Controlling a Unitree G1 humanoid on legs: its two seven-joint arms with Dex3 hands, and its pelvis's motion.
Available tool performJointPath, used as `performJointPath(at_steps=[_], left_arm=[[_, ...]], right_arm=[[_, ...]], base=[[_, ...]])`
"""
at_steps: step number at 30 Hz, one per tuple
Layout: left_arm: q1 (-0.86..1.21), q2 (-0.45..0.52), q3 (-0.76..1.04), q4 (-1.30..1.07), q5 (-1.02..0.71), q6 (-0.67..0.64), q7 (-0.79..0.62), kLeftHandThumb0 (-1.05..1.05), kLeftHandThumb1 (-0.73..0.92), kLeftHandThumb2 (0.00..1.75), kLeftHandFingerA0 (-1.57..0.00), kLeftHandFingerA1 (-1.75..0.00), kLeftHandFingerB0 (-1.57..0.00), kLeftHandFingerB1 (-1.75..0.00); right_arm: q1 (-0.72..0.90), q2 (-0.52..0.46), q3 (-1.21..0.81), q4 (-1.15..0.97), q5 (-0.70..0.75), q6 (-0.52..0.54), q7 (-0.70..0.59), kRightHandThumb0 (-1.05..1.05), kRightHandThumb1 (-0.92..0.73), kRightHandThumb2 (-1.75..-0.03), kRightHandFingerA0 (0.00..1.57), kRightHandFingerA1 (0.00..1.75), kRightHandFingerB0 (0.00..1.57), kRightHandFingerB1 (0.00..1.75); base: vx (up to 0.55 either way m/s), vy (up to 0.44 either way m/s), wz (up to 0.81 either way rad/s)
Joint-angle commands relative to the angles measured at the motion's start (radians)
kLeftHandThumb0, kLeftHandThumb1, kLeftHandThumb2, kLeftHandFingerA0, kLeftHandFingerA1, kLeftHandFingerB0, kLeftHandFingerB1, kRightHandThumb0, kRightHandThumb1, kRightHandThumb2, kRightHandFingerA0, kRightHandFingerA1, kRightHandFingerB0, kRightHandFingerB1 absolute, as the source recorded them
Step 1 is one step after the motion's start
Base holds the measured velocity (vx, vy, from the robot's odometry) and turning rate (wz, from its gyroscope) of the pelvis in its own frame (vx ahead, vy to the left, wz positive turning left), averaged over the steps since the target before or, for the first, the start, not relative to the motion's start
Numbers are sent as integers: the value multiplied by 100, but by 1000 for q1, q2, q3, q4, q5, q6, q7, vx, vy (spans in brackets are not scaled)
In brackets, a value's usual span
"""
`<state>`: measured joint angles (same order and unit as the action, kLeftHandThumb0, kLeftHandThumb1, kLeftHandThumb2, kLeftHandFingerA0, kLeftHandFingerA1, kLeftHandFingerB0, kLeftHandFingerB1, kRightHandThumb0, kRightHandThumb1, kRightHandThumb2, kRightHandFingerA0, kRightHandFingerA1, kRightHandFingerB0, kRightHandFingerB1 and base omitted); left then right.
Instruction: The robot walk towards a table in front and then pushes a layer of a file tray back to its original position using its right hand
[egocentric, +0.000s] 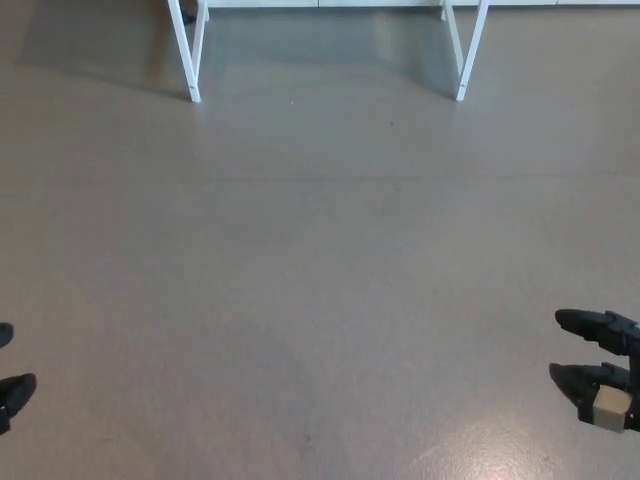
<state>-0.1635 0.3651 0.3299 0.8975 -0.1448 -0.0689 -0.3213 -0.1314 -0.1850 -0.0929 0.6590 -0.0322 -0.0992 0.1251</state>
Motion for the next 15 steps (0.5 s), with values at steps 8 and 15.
performJointPath(at_steps=[8, 15], left_arm=[[44, 14, 9, 2, -33, -35, -58, -7, 63, 58, -52, -48, -42, -38], [184, -5, -2, -40, -28, -47, -72, -8, 63, 58, -52, -47, -40, -38]], right_arm=[[62, -10, -4, -10, 11, -42, 9, -16, -56, -56, 70, 54, 48, 45], [224, -5, 3, -38, 8, -87, 20, -19, -56, -55, 69, 54, 49, 45]], base=[[0, 0, 0], [14, 0, 0]])
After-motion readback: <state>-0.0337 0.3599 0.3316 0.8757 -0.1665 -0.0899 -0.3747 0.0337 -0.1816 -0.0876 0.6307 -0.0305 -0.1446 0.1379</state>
